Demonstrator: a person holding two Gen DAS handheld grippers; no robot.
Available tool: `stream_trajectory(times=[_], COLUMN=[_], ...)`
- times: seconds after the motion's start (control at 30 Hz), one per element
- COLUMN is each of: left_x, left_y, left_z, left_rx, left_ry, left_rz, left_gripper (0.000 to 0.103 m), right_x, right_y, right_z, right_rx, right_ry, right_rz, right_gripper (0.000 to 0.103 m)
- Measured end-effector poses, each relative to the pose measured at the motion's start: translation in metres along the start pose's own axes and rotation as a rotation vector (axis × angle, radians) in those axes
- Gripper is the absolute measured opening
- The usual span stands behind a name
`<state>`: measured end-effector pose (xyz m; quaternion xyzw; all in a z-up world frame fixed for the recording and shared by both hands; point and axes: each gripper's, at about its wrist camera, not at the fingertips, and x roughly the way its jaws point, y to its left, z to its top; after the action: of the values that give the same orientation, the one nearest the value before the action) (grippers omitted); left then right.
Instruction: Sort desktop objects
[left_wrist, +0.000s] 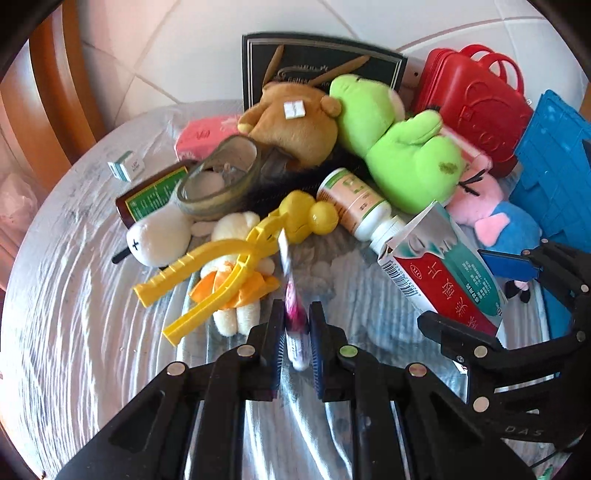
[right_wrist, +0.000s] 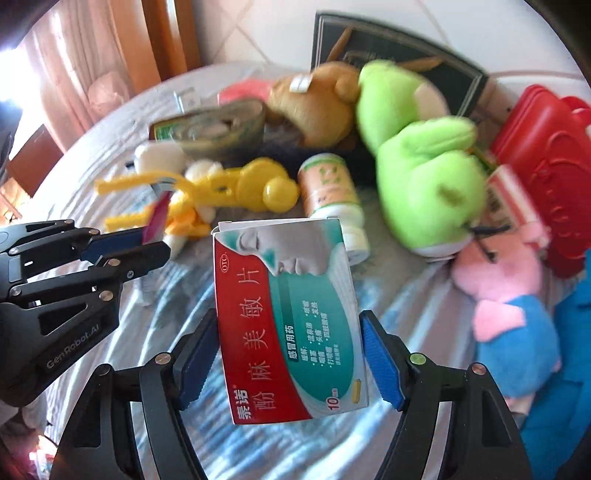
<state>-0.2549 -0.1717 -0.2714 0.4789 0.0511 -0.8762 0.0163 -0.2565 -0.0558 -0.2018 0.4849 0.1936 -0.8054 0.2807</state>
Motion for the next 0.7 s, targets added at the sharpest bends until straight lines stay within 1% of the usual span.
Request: stream_trajectory(times=[0.03, 0.07, 0.1, 0.17, 0.23, 0.3, 0.43, 0.53, 0.7], left_x=[-0.013, -0.036, -0.050, -0.108, -0.137, -0.161, -0.213, -0.235, -0.267], left_y=[0.000, -0.002, -0.009, -0.015, -0.022, -0.024, -0.045, -0.068, -0.111], left_z=[0.002, -0.009, -0.009, -0.009, -0.013, -0.006, -0.008, -0.006, 0.000], left_rx=[0.008, 0.016, 0.024, 0.034, 0.048, 0.067, 0.111, 0.146, 0.202], left_ry=[-0.026, -0.052, -0.079, -0.127, -0.174, -0.219, -0.305, -0.361, -0.428], left_rz=[-0.001, 0.000, 0.005, 0.006, 0.009, 0.007, -0.021, -0.046, -0.109], left_gripper=[0.013, 0.013, 0.013, 0.012, 0.012, 0.010, 0.010, 0.010, 0.009], right_x=[-0.015, -0.026, -0.040, -0.076, -0.111, -0.138, -0.192, -0.226, -0.280], right_y=[0.000, 0.001, 0.004, 0.002, 0.004, 0.001, -0.002, -0.010, -0.033], right_z=[0.001, 0.009, 0.010, 0.002, -0.011, -0.019, -0.034, -0.047, -0.072], right_rx=[0.005, 0.008, 0.011, 0.016, 0.021, 0.035, 0.084, 0.132, 0.209], right_ry=[-0.030, -0.055, -0.084, -0.144, -0.195, -0.241, -0.321, -0.368, -0.429], right_rz=[-0.013, -0.020, -0.030, -0.064, -0.093, -0.126, -0.195, -0.249, -0.333], right_gripper=[0.074, 0.074, 0.074, 0.074, 0.074, 0.074, 0.074, 0.074, 0.074])
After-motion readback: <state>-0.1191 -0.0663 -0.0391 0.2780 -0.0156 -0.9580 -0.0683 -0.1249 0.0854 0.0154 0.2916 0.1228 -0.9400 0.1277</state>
